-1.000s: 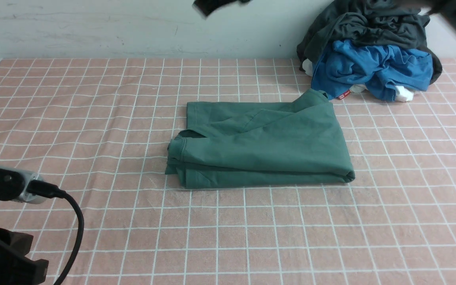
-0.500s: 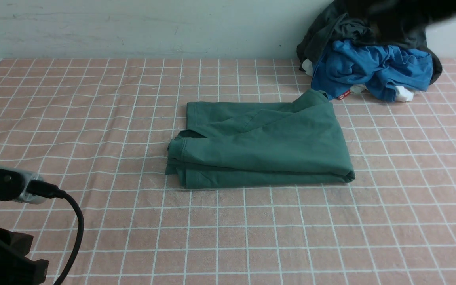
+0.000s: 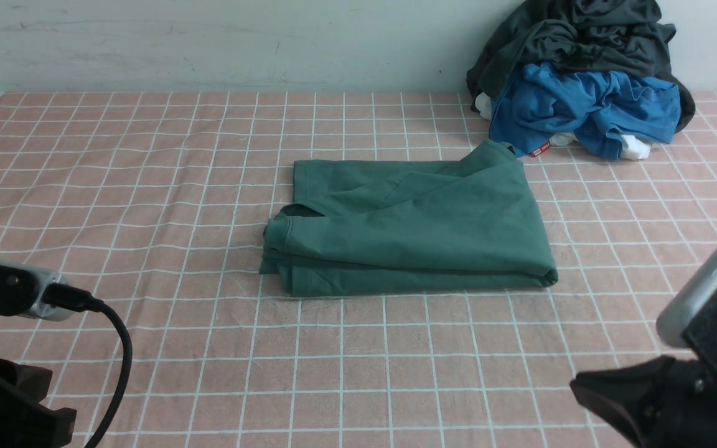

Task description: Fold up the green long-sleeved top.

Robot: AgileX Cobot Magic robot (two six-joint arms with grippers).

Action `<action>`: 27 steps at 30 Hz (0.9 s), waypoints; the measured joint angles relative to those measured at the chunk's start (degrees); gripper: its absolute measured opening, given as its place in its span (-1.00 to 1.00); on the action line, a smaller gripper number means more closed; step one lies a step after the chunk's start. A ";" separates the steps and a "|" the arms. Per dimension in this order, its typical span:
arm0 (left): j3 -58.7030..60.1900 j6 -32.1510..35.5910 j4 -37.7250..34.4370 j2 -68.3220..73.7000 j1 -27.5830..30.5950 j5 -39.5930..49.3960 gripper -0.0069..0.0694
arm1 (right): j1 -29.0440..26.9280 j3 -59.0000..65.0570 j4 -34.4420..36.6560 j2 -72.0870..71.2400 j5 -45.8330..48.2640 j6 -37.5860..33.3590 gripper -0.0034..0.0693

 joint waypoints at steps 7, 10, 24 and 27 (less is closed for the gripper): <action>0.00 0.00 -0.06 0.00 0.00 0.00 -0.83 | 0.00 3.17 -3.00 -2.21 9.21 1.63 -0.94; 0.00 0.00 -0.15 0.00 0.00 0.00 -0.83 | -0.42 7.37 -6.00 -7.45 6.23 3.87 -0.94; 0.01 0.00 -0.20 0.03 -0.06 0.00 -0.83 | -28.31 26.02 -5.79 -51.74 -6.40 8.56 -0.94; 0.12 0.00 -0.06 -0.02 -0.06 0.05 -0.83 | -33.09 26.02 -5.03 -52.00 -2.32 8.56 -0.94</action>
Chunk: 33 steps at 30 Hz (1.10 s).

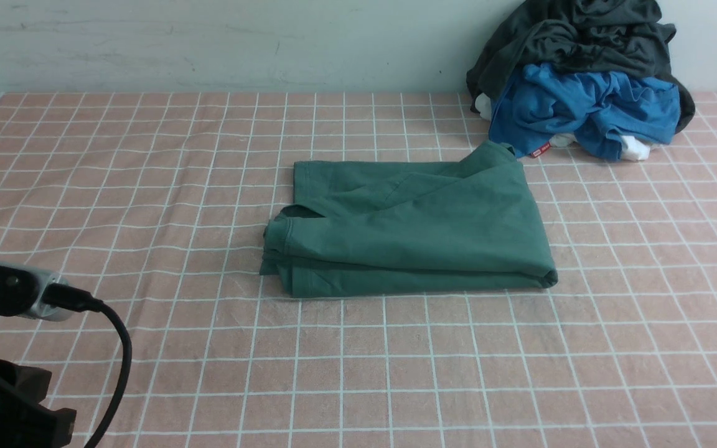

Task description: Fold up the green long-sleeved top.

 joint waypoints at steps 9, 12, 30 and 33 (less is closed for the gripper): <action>0.12 0.02 -0.11 0.00 0.00 0.00 -0.83 | -3.01 -0.05 0.81 0.00 0.80 0.30 -0.94; 0.12 0.02 -0.11 0.00 0.00 0.00 -0.83 | -3.05 -0.05 0.81 0.00 0.80 0.30 -0.94; 11.42 -0.24 4.87 -38.42 -3.55 -1.22 -0.83 | -3.38 -0.05 1.47 0.00 0.92 0.30 -0.94; 14.07 -1.46 7.54 -44.47 -2.69 -4.05 -0.83 | -3.38 -0.05 1.68 0.00 0.97 0.30 -0.94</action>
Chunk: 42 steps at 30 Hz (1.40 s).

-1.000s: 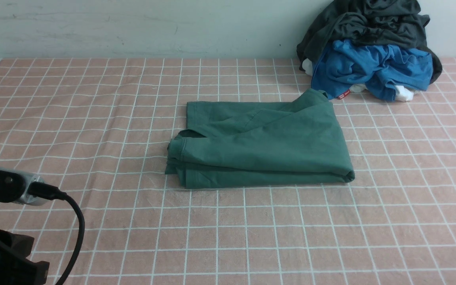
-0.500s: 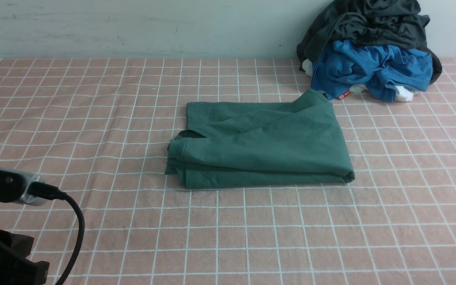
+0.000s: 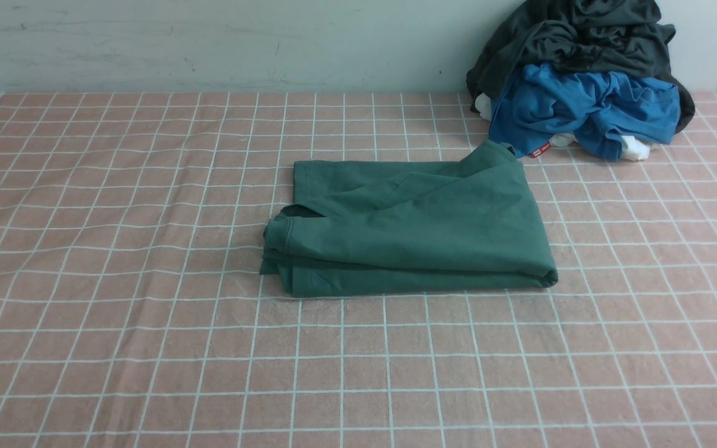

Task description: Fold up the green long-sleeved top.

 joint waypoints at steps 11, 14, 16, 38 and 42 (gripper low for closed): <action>17.54 -8.52 2.68 -0.65 4.39 -22.92 -0.83 | 0.00 -0.04 0.47 0.00 0.04 0.00 -0.94; 18.55 -8.52 2.16 -0.65 4.39 -21.97 -0.83 | 0.00 -0.04 0.53 0.00 0.04 0.06 -0.94; 18.77 -8.52 1.54 -0.65 4.39 -19.35 -0.83 | 0.00 -0.04 0.53 0.00 0.04 0.06 -0.94; 18.20 8.99 -8.54 -0.65 4.39 -15.54 -0.83 | 0.00 -0.04 0.53 0.00 0.04 0.12 -0.94; 18.20 9.13 -8.58 -0.65 4.39 -15.54 -0.83 | 0.00 -0.04 0.53 0.00 0.04 0.12 -0.94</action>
